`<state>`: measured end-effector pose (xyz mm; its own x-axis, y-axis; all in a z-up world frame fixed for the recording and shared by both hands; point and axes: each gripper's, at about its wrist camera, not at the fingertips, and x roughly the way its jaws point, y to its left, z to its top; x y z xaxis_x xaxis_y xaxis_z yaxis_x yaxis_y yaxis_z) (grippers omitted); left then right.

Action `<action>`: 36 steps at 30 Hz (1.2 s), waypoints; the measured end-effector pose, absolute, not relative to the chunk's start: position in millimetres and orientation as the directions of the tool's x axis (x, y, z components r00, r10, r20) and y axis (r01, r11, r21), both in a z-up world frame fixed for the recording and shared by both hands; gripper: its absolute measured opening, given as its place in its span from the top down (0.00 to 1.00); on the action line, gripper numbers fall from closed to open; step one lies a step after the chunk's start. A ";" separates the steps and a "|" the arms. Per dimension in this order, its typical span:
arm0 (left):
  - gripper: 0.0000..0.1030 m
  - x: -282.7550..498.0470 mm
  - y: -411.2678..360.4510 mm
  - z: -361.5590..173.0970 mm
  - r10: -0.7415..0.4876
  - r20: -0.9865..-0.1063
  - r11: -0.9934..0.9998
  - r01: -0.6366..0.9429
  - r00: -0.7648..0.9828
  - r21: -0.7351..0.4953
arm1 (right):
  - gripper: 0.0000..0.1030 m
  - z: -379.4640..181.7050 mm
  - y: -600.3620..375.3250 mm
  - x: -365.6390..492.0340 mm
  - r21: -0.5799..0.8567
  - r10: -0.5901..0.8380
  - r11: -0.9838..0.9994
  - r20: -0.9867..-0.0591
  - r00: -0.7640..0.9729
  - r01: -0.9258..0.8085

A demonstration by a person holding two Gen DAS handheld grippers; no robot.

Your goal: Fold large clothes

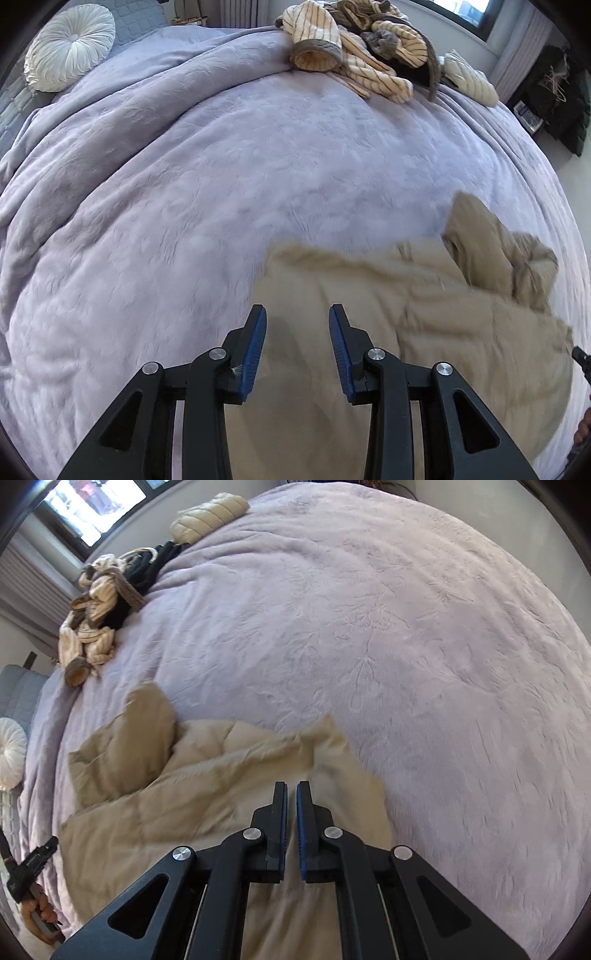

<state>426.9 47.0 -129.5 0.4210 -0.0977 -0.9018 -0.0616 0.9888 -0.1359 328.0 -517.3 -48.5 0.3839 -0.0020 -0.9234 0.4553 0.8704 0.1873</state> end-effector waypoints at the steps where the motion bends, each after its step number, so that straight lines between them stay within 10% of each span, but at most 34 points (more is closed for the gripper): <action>1: 0.64 415.5 47.2 -126.7 -0.106 -0.903 0.988 -0.059 0.417 -0.143 | 0.94 -45.0 -513.2 323.1 0.192 0.002 0.872 -0.921 0.389 0.450; 8: 0.63 354.5 45.7 -123.9 -0.157 -0.913 0.980 -0.052 0.377 -0.190 | 0.94 -27.5 -481.3 269.7 0.295 0.105 0.848 -0.908 0.405 0.441; 10: 0.36 338.3 43.4 -124.1 -0.153 -0.919 0.983 -0.043 0.363 -0.180 | 0.94 -27.6 -471.9 254.7 0.311 0.126 0.841 -0.908 0.400 0.442; 16: 0.33 296.8 39.2 -121.4 -0.166 -0.922 0.984 0.002 0.349 -0.177 | 0.93 -30.9 -450.7 211.7 0.357 0.186 0.817 -0.907 0.378 0.454; 20: 0.31 279.8 39.1 -129.4 -0.175 -0.933 0.983 -0.004 0.316 -0.186 | 0.59 -38.4 -441.9 189.7 0.371 0.210 0.796 -0.910 0.358 0.478; 22: 0.01 270.6 39.1 -133.6 -0.168 -0.934 0.983 -0.013 0.315 -0.181 | 0.55 -42.2 -437.1 179.7 0.378 0.217 0.788 -0.909 0.356 0.486; 36: 0.01 254.8 62.1 -177.5 -0.358 -0.899 0.895 -0.181 0.251 -0.407 | 0.17 -76.7 -439.7 147.1 0.528 0.336 0.638 -0.846 0.415 0.560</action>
<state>254.8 62.1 -177.5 0.2513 -0.3579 -0.8993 -0.1813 0.8953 -0.4070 147.1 -439.7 -76.7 0.4147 0.3357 -0.8458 0.5603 0.6382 0.5280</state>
